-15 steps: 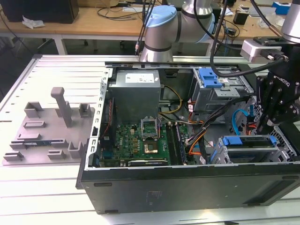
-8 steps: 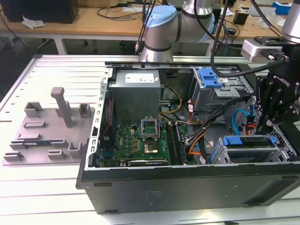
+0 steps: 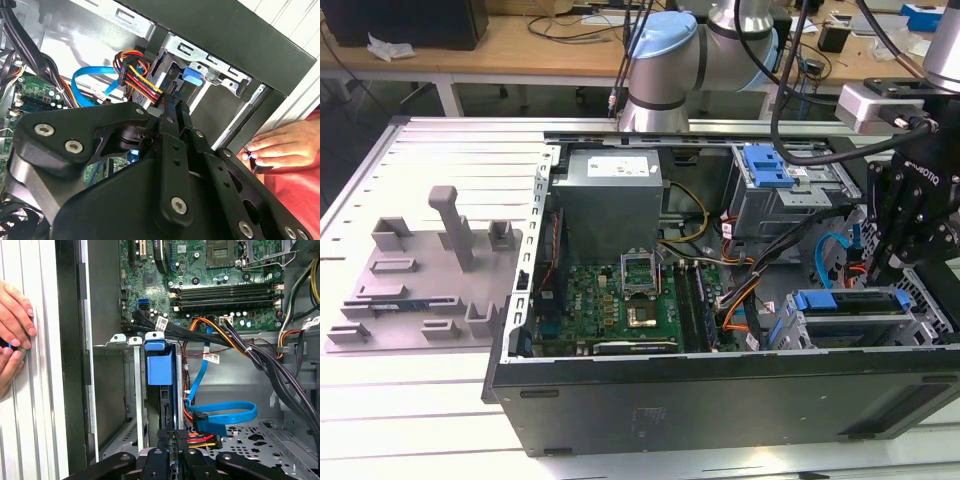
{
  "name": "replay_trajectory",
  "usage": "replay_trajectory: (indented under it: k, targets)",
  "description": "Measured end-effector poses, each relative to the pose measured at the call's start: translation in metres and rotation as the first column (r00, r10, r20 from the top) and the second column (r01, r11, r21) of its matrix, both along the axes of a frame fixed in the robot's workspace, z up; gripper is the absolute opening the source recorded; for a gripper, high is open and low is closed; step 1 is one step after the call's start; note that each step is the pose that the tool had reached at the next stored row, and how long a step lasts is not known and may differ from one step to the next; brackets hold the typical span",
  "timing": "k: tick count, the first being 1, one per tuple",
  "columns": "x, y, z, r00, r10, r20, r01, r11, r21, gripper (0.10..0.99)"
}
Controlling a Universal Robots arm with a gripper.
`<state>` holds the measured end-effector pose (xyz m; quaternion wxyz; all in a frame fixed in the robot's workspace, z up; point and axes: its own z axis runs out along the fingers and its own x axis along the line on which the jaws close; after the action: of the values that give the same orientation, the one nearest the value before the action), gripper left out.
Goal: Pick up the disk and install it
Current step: 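Insert the first disk wire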
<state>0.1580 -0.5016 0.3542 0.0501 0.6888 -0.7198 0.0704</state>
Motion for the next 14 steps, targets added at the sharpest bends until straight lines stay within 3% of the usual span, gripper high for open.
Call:
replay_trajectory:
  k: [9, 13, 14]
  targets:
    - [0.0, -0.0025, -0.0001, 1.0, 0.0, 0.0, 0.0, 1.0, 0.004, 0.169]
    - [0.0, -0.0063, -0.0001, 1.0, 0.0, 0.0, 0.0, 0.9999, 0.016, 0.169]
    - [0.0, -0.0082, -0.0001, 1.0, 0.0, 0.0, 0.0, 0.9997, 0.024, 0.169]
